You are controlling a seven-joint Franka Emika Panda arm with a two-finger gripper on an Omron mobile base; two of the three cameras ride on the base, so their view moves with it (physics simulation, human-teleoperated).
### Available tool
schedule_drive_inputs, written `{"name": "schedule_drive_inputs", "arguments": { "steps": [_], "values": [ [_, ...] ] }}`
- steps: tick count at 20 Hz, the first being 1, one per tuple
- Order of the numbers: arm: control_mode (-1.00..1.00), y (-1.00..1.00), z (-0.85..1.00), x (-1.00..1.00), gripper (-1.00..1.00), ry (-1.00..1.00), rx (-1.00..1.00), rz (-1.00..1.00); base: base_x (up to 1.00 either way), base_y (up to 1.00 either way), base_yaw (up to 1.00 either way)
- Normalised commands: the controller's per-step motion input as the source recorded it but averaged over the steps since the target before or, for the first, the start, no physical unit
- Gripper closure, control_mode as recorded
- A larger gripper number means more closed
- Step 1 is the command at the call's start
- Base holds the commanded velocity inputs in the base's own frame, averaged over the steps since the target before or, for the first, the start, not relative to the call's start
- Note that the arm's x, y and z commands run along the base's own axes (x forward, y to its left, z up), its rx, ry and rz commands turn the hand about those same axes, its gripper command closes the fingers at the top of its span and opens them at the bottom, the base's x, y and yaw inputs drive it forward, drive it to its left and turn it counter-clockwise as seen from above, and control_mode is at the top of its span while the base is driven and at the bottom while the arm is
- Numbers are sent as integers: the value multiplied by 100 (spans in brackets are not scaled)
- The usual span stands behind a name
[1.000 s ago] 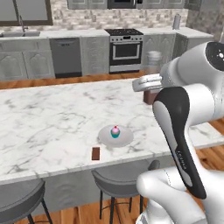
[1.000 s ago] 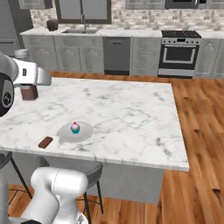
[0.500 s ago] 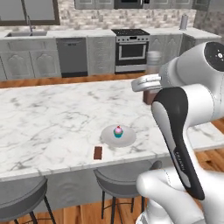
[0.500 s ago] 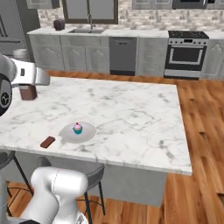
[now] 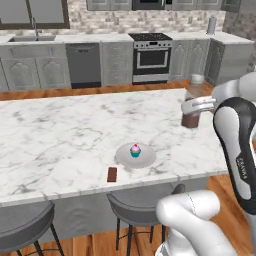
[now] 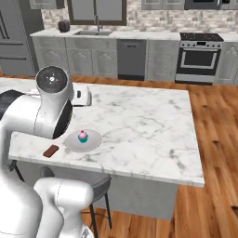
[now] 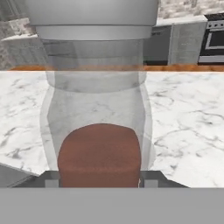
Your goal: Take the cinnamon bottle from the cabinet and place it on the dining table, next to the plate with the cupcake. Then take the chocolate from the dining counter and place it on the cupcake plate.
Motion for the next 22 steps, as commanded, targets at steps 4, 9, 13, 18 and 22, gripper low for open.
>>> {"name": "schedule_drive_inputs", "arguments": {
  "steps": [4,9,13,18,22],
  "values": [
    [-100,-100,-99,36,100,-1,5,24,0,0,0],
    [-100,-78,-73,52,100,-4,3,22,0,0,0],
    [-100,-20,-60,67,100,0,0,4,0,0,0],
    [-100,0,-89,97,100,0,0,0,0,0,0],
    [-100,0,-80,70,100,0,0,3,0,0,0]
  ]
}}
